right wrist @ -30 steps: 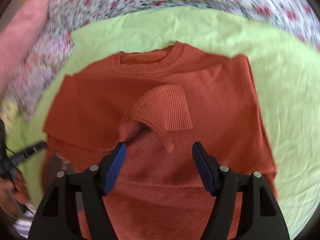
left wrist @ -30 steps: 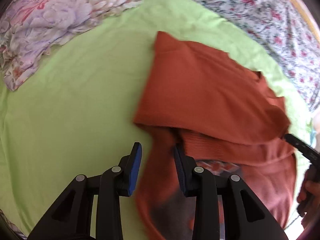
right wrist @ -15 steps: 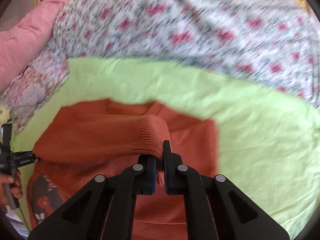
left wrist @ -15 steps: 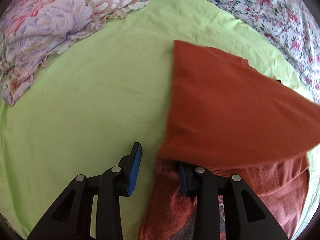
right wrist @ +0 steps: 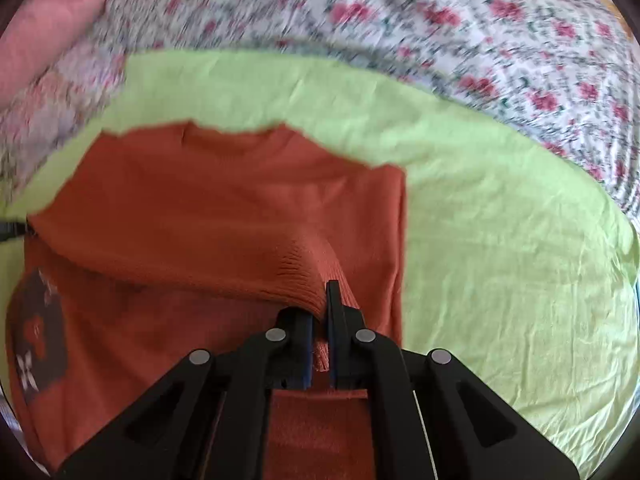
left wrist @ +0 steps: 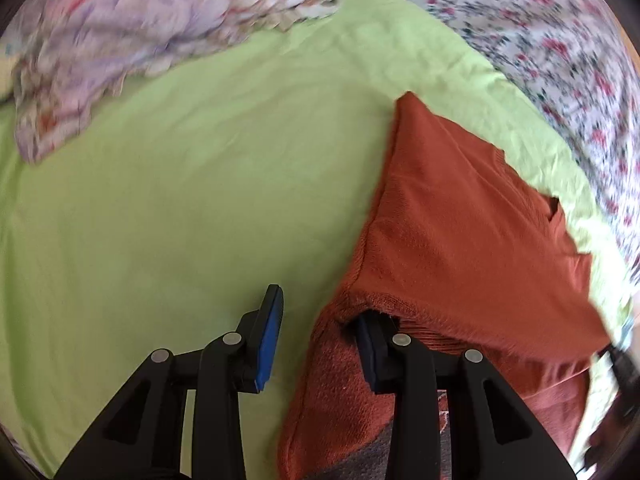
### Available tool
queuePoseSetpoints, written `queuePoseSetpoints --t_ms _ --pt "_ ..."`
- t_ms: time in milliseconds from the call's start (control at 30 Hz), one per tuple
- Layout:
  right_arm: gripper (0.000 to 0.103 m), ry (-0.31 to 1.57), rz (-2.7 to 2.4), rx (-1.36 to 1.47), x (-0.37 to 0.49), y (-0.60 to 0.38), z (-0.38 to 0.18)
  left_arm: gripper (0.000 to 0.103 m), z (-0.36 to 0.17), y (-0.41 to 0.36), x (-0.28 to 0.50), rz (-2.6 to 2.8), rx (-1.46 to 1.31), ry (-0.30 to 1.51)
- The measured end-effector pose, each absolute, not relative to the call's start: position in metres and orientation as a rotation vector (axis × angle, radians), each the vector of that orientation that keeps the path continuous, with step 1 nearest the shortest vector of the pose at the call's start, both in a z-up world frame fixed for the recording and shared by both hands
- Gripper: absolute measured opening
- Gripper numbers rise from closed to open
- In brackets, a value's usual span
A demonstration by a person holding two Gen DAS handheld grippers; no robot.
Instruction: Fold small clothes
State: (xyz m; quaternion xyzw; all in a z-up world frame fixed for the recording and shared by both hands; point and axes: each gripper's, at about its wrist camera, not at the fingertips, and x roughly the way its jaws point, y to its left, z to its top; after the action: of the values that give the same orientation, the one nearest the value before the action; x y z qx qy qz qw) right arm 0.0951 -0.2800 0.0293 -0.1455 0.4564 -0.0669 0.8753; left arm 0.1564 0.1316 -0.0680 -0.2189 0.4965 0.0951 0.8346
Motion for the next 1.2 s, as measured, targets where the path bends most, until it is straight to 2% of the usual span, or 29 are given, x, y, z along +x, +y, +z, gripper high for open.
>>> queuePoseSetpoints --t_ms 200,233,267,333,533,633,700,767,867,900,933,967,1133,1200 --pt "0.007 1.038 -0.106 -0.379 0.077 -0.277 0.008 0.038 -0.077 0.148 0.149 0.16 -0.544 1.062" --pt "0.01 1.052 -0.11 -0.394 0.074 -0.278 0.007 0.039 -0.076 0.148 0.149 0.154 -0.533 1.066" --pt "0.018 1.062 -0.109 -0.394 0.07 -0.279 0.007 0.04 -0.076 0.148 0.149 0.146 -0.52 1.073" --pt "0.027 1.076 -0.123 -0.351 0.064 -0.287 0.014 0.04 -0.072 0.148 0.146 0.121 -0.478 1.091" --pt "0.035 0.976 -0.136 -0.053 0.056 -0.321 0.054 0.038 -0.048 0.149 0.13 0.072 -0.439 1.079" --pt "0.035 0.96 -0.132 0.06 0.075 -0.336 0.057 0.038 -0.035 0.142 0.136 0.056 -0.436 1.053" --pt "0.041 0.972 -0.13 0.061 0.09 -0.336 0.051 0.039 -0.03 0.133 0.144 0.055 -0.424 1.044" --pt "0.056 1.021 -0.121 0.047 0.108 -0.334 0.036 0.04 -0.031 0.121 0.155 0.06 -0.399 1.045" --pt "0.057 1.103 -0.111 0.043 0.125 -0.331 0.01 0.042 -0.04 0.109 0.168 0.095 -0.332 1.067" --pt "0.055 1.131 -0.108 0.027 0.128 -0.329 0.003 0.042 -0.047 0.104 0.173 0.117 -0.3 1.088" --pt "0.026 1.145 -0.109 0.009 0.13 -0.327 -0.001 0.042 -0.052 0.104 0.174 0.132 -0.283 1.103" --pt "0.005 1.148 -0.113 0.002 0.131 -0.327 -0.001 0.042 -0.057 0.104 0.176 0.147 -0.271 1.119" --pt "0.004 1.049 -0.215 -0.002 0.121 -0.341 0.022 0.044 -0.071 0.108 0.178 0.168 -0.253 1.146" --pt "0.004 1.102 -0.233 -0.01 0.125 -0.346 0.013 0.044 -0.07 0.109 0.178 0.168 -0.249 1.148"
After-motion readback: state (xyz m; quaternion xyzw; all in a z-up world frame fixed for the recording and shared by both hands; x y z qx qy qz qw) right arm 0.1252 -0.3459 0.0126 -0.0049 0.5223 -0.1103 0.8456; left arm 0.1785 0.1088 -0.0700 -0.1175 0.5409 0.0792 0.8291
